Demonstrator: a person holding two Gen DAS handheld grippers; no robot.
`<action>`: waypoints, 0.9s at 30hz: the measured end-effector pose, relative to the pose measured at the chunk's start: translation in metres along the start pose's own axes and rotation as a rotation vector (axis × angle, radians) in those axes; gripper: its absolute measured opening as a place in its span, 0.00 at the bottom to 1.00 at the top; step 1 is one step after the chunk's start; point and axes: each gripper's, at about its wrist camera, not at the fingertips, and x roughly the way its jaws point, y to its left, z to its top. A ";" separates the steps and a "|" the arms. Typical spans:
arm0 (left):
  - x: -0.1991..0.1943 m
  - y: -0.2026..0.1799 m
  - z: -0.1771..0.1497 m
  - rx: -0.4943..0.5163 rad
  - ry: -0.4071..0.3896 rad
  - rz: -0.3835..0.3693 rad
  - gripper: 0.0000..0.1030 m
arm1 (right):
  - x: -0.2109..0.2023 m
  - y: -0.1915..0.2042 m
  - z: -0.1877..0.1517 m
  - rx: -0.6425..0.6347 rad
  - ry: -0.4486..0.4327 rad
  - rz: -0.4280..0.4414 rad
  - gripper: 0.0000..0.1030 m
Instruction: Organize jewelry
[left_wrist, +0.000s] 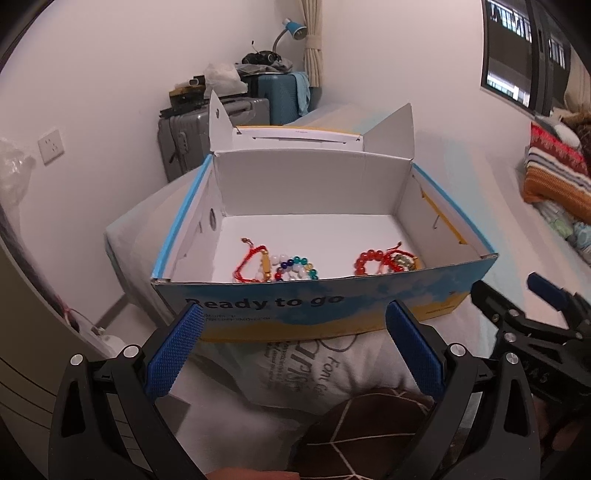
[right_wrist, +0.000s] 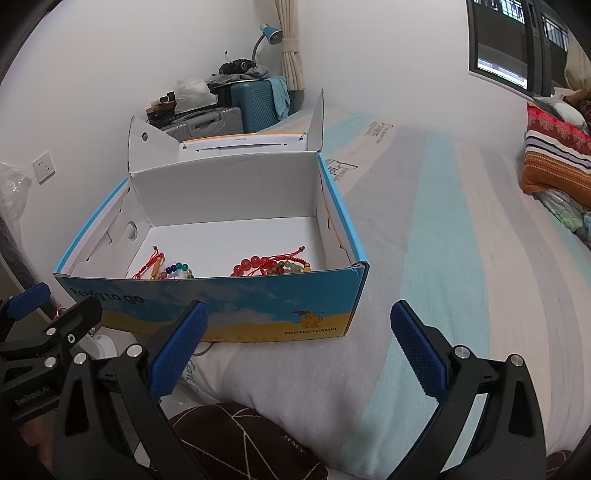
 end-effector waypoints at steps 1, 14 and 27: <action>0.000 0.000 0.000 -0.005 0.002 -0.003 0.94 | 0.001 0.000 0.000 0.001 0.002 0.001 0.93; 0.000 0.000 -0.002 0.007 0.006 -0.003 0.94 | -0.001 0.000 0.000 0.000 0.003 0.003 0.93; 0.000 0.000 -0.002 0.004 0.018 0.026 0.94 | -0.002 0.000 0.000 0.001 0.002 0.001 0.93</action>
